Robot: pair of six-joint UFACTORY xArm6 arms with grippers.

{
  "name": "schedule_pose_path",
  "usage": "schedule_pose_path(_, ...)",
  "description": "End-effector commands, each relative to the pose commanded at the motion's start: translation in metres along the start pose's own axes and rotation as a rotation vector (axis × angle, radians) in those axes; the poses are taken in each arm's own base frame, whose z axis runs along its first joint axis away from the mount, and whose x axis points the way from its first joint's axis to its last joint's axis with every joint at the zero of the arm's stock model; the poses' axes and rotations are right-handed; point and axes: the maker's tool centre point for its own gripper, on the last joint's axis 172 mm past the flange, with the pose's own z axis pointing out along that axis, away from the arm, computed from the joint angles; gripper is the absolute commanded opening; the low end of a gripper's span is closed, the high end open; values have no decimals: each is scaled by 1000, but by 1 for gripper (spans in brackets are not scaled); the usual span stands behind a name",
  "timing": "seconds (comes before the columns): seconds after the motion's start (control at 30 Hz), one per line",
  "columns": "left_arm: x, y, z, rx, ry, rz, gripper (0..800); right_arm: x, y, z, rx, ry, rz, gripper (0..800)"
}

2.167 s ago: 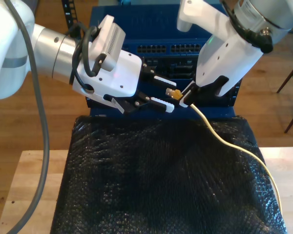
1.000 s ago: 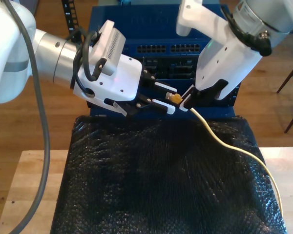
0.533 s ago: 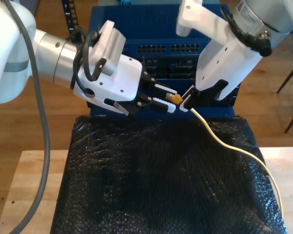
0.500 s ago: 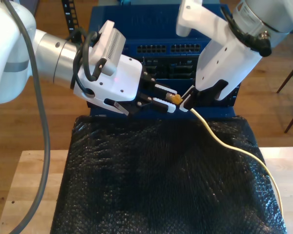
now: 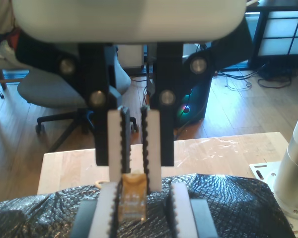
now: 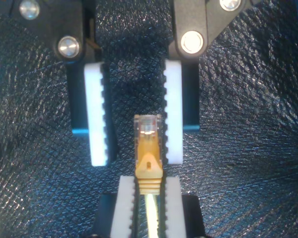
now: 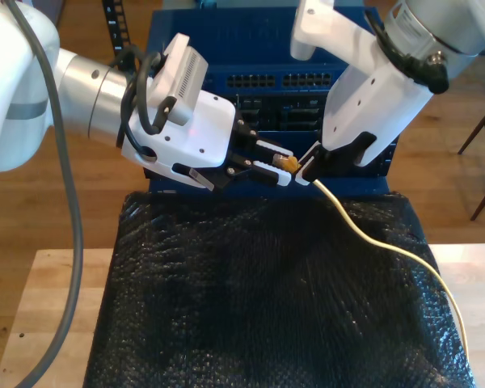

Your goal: Grab the cable and plug it in

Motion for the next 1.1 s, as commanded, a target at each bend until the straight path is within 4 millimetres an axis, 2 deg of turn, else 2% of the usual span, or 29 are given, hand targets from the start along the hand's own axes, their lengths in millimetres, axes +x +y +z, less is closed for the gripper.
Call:
schedule_pose_path(0.2,0,0,0,0,1,-1,179,1,0,0,-1,1,-1,6)
schedule_pose_path(0.27,1,0,0,1,1,0,116,1,0,0,-1,1,-1,6)
schedule_pose_path(0.37,1,0,0,1,1,0,108,1,0,0,-1,1,-1,7)
schedule_pose_path(0.6,1,0,0,1,1,-2,28,0,0,0,0,0,0,12)
schedule_pose_path(0.67,0,0,0,0,2,-4,11,1,0,0,-1,1,-1,63)
schedule_pose_path(0.7,0,0,0,0,2,-4,3,1,0,0,-1,1,-3,125)
schedule_pose_path(0.73,0,0,0,0,2,-6,3,1,0,0,-1,1,-3,227)
schedule_pose_path(0.77,0,0,0,0,2,-6,3,0,0,1,0,0,-7,277)
schedule_pose_path(0.97,1,1,0,-2,2,-6,3,-2,1,1,0,-1,-25,352)
schedule_pose_path(1.1,2,3,0,-11,6,-8,2,-3,1,0,-4,-1,-48,490)
